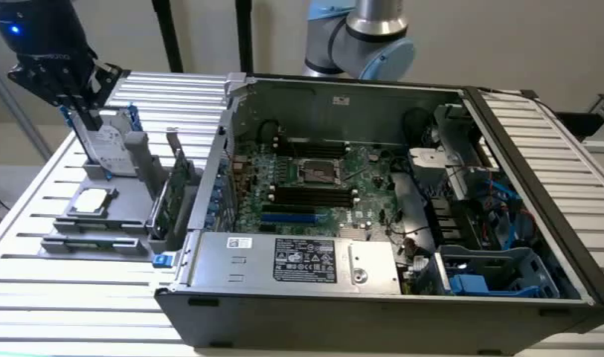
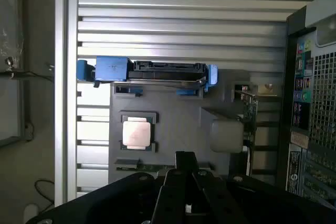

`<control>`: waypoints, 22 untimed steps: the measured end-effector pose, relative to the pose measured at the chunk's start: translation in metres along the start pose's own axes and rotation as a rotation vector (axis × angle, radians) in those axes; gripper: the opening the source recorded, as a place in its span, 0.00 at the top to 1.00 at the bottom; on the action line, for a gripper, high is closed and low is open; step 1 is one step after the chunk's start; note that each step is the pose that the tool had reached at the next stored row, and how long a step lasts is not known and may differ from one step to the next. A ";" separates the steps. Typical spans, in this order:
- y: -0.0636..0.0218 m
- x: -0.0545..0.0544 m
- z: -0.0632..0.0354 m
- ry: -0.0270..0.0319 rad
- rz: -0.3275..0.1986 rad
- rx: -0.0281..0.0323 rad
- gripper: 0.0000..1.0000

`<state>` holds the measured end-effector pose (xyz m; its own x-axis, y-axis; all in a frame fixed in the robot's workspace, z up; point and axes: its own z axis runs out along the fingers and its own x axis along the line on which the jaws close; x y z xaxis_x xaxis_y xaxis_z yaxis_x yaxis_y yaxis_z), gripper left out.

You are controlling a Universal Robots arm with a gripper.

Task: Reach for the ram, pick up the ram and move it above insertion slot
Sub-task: 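Reach for the ram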

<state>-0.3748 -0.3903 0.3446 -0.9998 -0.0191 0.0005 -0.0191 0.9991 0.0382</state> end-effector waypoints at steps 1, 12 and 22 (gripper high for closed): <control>0.0000 0.000 0.0000 0.0000 0.000 0.0000 0.89; 0.0000 0.000 0.0000 0.0000 0.000 0.0000 0.89; -0.0316 0.001 -0.0005 0.0000 0.000 0.0000 0.89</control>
<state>-0.3748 -0.4219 0.3438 -0.9998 -0.0192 0.0005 -0.0192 0.9991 0.0382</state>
